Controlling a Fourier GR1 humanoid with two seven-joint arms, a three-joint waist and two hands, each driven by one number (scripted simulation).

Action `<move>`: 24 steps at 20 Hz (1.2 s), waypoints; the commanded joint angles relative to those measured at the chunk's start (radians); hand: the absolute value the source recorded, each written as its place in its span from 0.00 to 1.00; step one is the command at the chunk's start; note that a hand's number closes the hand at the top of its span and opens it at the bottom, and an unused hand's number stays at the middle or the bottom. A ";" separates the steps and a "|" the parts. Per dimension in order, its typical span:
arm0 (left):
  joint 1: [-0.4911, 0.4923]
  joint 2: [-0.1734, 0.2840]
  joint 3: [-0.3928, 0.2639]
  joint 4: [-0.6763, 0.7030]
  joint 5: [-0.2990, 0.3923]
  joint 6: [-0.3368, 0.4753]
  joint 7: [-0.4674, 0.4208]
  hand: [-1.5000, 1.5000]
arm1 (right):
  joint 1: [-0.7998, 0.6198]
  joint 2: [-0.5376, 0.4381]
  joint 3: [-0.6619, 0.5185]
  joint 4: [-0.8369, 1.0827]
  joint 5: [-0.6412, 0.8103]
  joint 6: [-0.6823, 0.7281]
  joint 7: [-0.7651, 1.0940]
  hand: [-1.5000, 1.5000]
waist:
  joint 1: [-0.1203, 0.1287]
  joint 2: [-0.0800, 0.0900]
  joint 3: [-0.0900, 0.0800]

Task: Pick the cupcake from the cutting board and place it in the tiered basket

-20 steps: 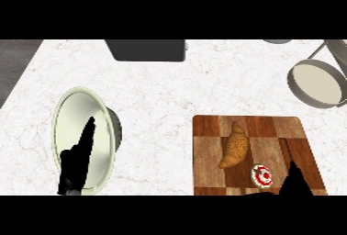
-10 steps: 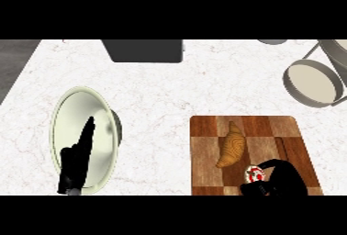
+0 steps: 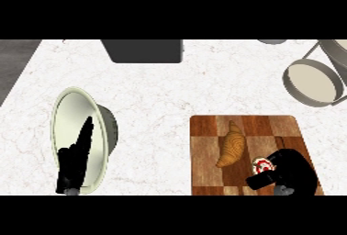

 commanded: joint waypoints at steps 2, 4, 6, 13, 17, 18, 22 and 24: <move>-0.024 -0.040 -0.013 0.025 -0.026 0.034 0.038 0.50 | -0.041 -0.158 -0.258 0.071 -0.130 0.032 -0.085 1.00 | -0.008 0.011 0.002; 0.007 -0.038 -0.008 0.023 -0.009 0.001 0.006 0.50 | -0.110 -0.224 -0.354 0.082 -0.177 0.057 -0.107 1.00 | -0.002 0.010 0.002; 0.002 -0.035 0.024 0.085 0.004 -0.040 -0.039 0.50 | -0.123 -0.224 -0.347 0.021 -0.161 0.082 -0.070 1.00 | -0.005 0.009 0.001; -0.013 -0.018 0.025 0.022 -0.010 -0.014 0.041 0.50 | -0.208 -0.208 -0.455 -0.287 -0.130 -0.028 0.005 1.00 | -0.022 0.001 -0.001; 0.050 0.009 0.022 -0.012 -0.011 -0.044 0.018 0.50 | -0.265 -0.315 -0.469 -0.461 -0.051 0.134 0.060 1.00 | -0.009 0.001 -0.001; -0.007 0.005 0.043 0.003 -0.013 -0.032 0.042 0.50 | -0.281 -0.309 -0.433 -0.501 -0.009 0.157 0.085 1.00 | -0.009 0.004 -0.001; -0.026 -0.056 0.011 0.039 -0.059 0.006 0.037 0.50 | -0.405 -0.412 -0.466 -0.491 -0.027 0.322 0.102 1.00 | -0.002 0.008 -0.001; 0.003 -0.039 0.022 0.039 -0.041 -0.038 0.016 0.50 | -0.473 -0.418 -0.481 -0.461 -0.036 0.344 0.116 1.00 | 0.002 0.008 -0.001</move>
